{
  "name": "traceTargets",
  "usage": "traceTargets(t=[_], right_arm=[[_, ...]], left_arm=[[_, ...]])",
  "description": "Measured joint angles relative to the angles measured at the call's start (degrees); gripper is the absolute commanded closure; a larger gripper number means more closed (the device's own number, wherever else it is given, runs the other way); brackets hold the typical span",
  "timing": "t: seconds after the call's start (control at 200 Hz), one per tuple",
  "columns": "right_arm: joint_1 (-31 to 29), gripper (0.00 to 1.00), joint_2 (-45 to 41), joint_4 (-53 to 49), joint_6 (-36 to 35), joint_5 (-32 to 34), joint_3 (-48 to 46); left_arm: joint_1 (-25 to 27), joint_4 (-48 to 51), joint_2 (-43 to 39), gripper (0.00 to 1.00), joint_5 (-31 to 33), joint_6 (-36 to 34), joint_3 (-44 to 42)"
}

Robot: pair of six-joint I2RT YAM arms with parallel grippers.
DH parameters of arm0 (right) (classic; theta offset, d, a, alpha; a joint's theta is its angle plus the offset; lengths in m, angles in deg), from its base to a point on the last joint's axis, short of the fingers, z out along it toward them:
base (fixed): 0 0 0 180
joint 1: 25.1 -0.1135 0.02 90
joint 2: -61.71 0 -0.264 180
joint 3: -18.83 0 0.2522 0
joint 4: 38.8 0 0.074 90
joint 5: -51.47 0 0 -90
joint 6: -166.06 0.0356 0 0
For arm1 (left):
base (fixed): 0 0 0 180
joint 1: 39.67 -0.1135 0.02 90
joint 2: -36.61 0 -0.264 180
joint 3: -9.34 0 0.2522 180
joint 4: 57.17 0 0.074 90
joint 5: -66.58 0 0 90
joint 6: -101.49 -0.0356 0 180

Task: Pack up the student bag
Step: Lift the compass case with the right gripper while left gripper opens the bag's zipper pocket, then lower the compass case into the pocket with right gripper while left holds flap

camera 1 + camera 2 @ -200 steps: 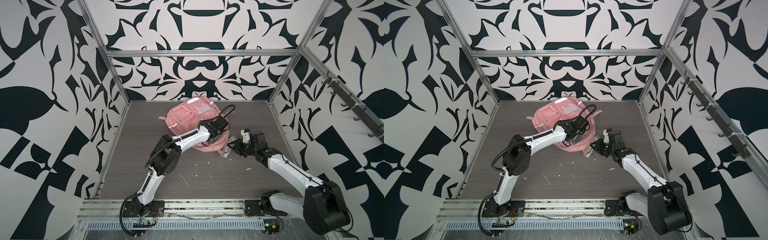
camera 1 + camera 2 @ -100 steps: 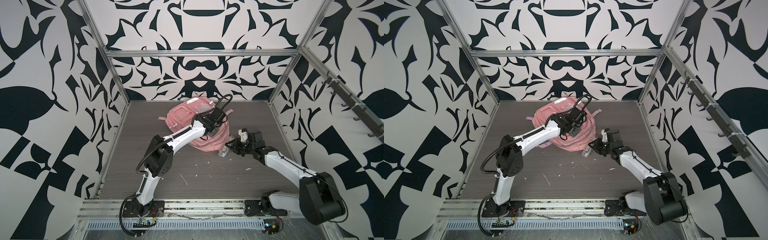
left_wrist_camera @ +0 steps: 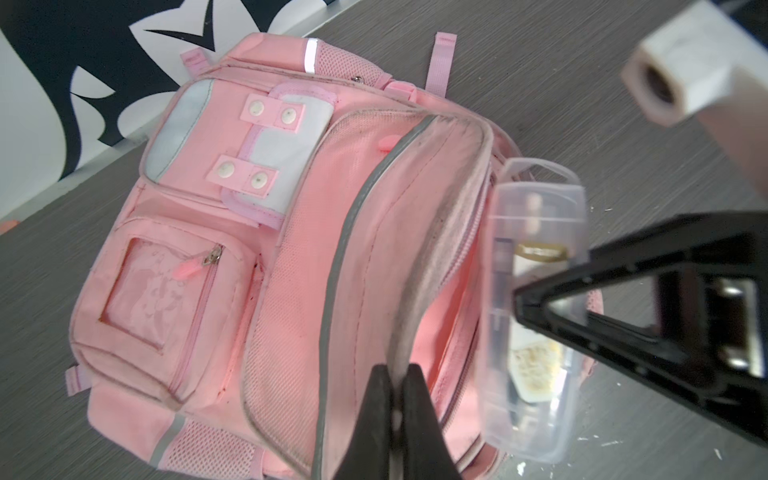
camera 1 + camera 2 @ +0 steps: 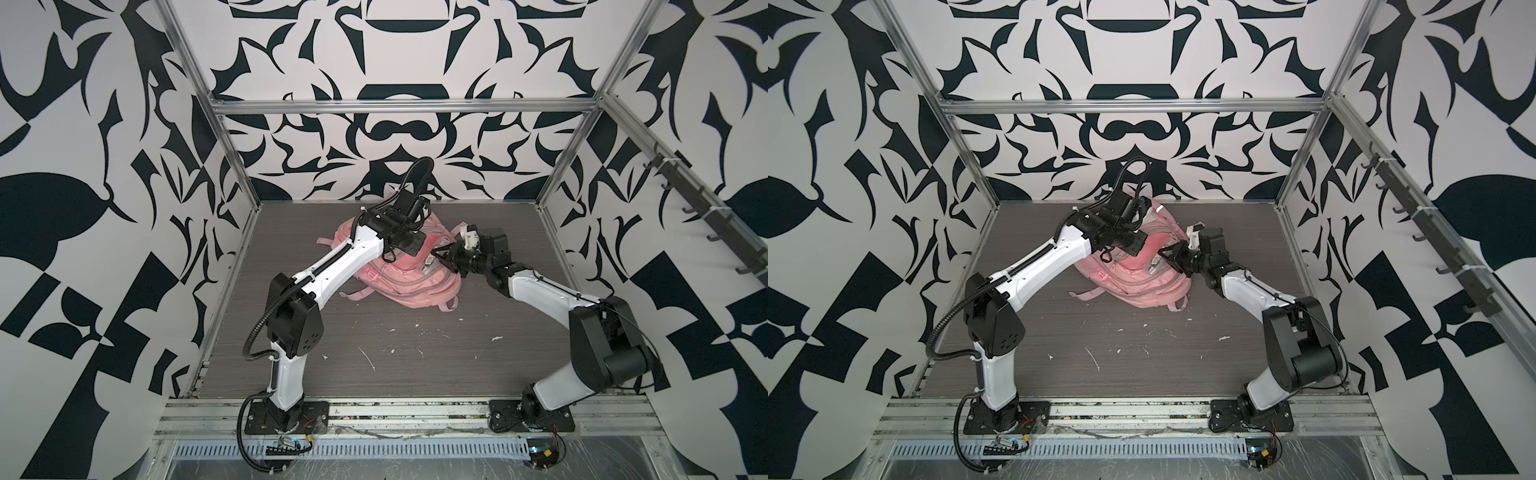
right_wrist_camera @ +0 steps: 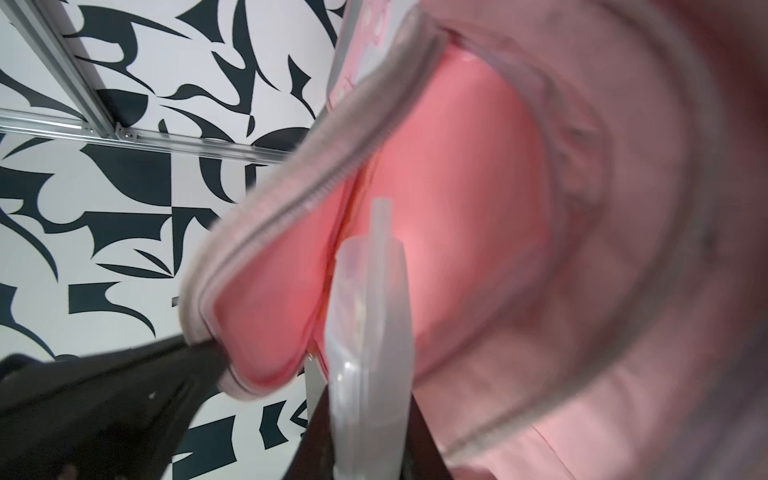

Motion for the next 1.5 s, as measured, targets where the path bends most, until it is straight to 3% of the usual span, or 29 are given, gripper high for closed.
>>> traceTargets(t=[0.27,0.46,0.54,0.665,0.82,1.115,1.29,1.5], right_arm=[[-2.7,0.93,12.6,6.7,7.2,0.7,6.3],[-3.6,0.86,16.8,8.0,10.0,3.0,10.2],[-4.0,0.78,17.9,7.8,10.2,3.9,11.9],[-4.3,0.55,19.5,4.6,9.7,4.9,14.9],[-4.6,0.43,20.0,-6.6,4.7,5.6,20.6],[-4.7,0.41,19.5,-24.1,-6.9,7.2,28.4],[-4.7,0.41,15.5,-31.9,-13.8,9.8,27.8],[-4.7,0.44,4.2,-36.9,-20.4,14.3,20.7]], left_arm=[[0.2,0.2,0.0,1.00,-2.4,1.3,0.1],[0.0,1.0,0.0,1.00,-2.7,2.0,0.7],[-0.1,1.1,0.0,1.00,-2.7,2.2,0.9],[-0.3,1.2,0.0,1.00,-3.1,2.6,0.9],[-1.1,1.2,-0.4,1.00,-4.3,3.6,0.9],[-2.9,0.8,-1.2,1.00,-7.2,5.4,0.9],[-2.9,0.8,-1.2,1.00,-8.0,6.0,0.9],[-2.9,0.9,0.6,0.99,-9.6,6.8,2.6]])
